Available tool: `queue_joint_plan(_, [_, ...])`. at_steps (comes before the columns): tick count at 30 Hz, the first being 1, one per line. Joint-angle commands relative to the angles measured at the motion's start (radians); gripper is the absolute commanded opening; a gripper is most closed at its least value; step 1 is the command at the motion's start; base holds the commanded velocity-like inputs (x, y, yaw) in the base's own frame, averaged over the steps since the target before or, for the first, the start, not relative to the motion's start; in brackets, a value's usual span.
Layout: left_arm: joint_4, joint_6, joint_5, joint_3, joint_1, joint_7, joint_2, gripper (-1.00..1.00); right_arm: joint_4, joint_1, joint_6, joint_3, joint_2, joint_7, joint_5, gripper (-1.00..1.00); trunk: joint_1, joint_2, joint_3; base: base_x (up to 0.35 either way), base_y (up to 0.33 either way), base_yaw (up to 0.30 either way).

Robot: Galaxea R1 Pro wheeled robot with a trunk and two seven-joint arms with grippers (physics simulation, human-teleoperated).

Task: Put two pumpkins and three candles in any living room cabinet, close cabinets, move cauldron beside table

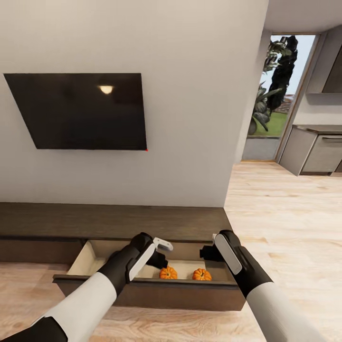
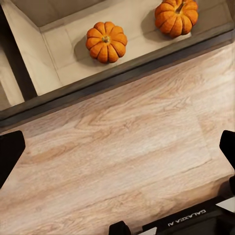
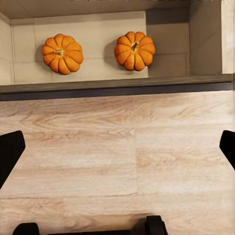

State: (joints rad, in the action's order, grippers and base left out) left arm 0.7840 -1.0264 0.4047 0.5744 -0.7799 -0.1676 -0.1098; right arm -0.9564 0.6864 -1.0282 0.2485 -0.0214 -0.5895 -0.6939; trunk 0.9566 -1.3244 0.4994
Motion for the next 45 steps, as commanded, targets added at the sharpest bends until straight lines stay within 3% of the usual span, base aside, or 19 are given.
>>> queue_joint_plan(1, [0.004, -0.002, 0.01, 0.003, 0.0, -0.01, 0.001, 1.0, -0.001, 0.0, -0.001, 0.002, 0.001, -0.01, -0.008, 1.0, 0.0, -0.001, 0.001, 0.0, 0.0, 0.0])
queue_joint_plan(6, [0.014, 0.039, 0.006, 0.001, 0.002, -0.011, 0.004, 1.0, -0.001, -0.004, 0.039, 0.002, 0.003, -0.01, -0.004, 1.0, 0.0, -0.001, 0.001, 0.0, 0.0, 0.0])
queue_joint_plan(11, [0.031, 0.252, 0.005, 0.001, 0.01, -0.011, 0.008, 1.0, -0.005, -0.037, 0.178, 0.016, 0.012, -0.006, -0.001, 1.0, 0.0, -0.001, 0.001, 0.0, 0.0, 0.0])
queue_joint_plan(12, [0.036, 0.32, 0.005, 0.0, 0.028, -0.011, 0.01, 1.0, -0.021, -0.07, 0.232, 0.033, 0.016, -0.005, 0.0, 1.0, 0.0, -0.001, 0.001, 0.0, 0.0, 0.0])
queue_joint_plan(14, [0.043, 0.383, 0.005, 0.0, 0.063, -0.012, 0.013, 1.0, -0.057, -0.115, 0.298, 0.055, 0.023, -0.003, 0.001, 1.0, 0.0, -0.001, 0.001, 0.0, 0.0, 0.0])
queue_joint_plan(16, [0.057, 0.472, 0.005, -0.001, 0.127, -0.014, 0.017, 1.0, -0.14, -0.201, 0.398, 0.091, 0.049, 0.004, 0.001, 1.0, 0.0, -0.001, 0.001, 0.0, 0.0, 0.0])
queue_joint_plan(18, [0.069, 0.615, 0.004, -0.003, 0.21, -0.02, 0.019, 1.0, -0.231, -0.311, 0.514, 0.136, 0.093, 0.009, 0.004, 1.0, 0.0, -0.001, 0.001, 0.0, 0.0, 0.0])
queue_joint_plan(19, [0.071, 0.652, 0.004, -0.003, 0.227, -0.028, 0.02, 1.0, -0.244, -0.332, 0.547, 0.147, 0.1, 0.01, 0.008, 1.0, 0.0, -0.001, 0.001, 0.0, 0.0, 0.0])
queue_joint_plan(21, [0.072, 0.783, 0.003, -0.002, 0.276, -0.085, 0.023, 1.0, -0.261, -0.392, 0.713, 0.178, 0.12, 0.014, 0.058, 1.0, 0.0, -0.001, 0.001, 0.0, 0.0, 0.0])
queue_joint_plan(23, [0.068, 0.858, 0.0, -0.001, 0.302, -0.122, 0.03, 1.0, -0.245, -0.429, 0.823, 0.191, 0.125, 0.018, 0.12, 1.0, 0.0, -0.001, 0.001, 0.0, 0.0, 0.0])
queue_joint_plan(26, [0.074, 0.939, -0.005, -0.001, 0.34, -0.141, 0.053, 1.0, -0.229, -0.461, 0.896, 0.198, 0.126, 0.029, 0.186, 1.0, 0.0, -0.001, 0.001, 0.0, 0.0, 0.0])
queue_joint_plan(28, [0.074, 0.98, -0.007, 0.0, 0.361, -0.147, 0.065, 1.0, -0.225, -0.469, 0.915, 0.199, 0.127, 0.033, 0.204, 1.0, 0.0, -0.001, 0.001, 0.0, 0.0, 0.0])
queue_joint_plan(34, [0.037, 1.203, -0.012, 0.0, 0.412, -0.165, 0.085, 1.0, -0.191, -0.482, 0.945, 0.204, 0.119, 0.039, 0.238, 1.0, 0.0, -0.001, 0.001, 0.0, 0.0, 0.0])
queue_joint_plan(40, [-0.054, 1.299, -0.014, 0.001, 0.422, -0.168, 0.083, 1.0, -0.136, -0.484, 0.954, 0.205, 0.105, 0.04, 0.247, 1.0, 0.0, -0.001, 0.001, 0.0, 0.0, 0.0])
queue_joint_plan(43, [-0.116, 1.4, -0.014, 0.002, 0.423, -0.168, 0.081, 1.0, -0.113, -0.484, 0.956, 0.208, 0.094, 0.04, 0.269, 1.0, 0.0, -0.001, 0.001, 0.0, 0.0, 0.0])
queue_joint_plan(45, [-0.23, 1.454, -0.014, 0.005, 0.424, -0.168, 0.08, 1.0, -0.097, -0.484, 0.964, 0.21, 0.091, 0.04, 0.284, 1.0, 0.0, -0.001, 0.001, 0.0, 0.0, 0.0])
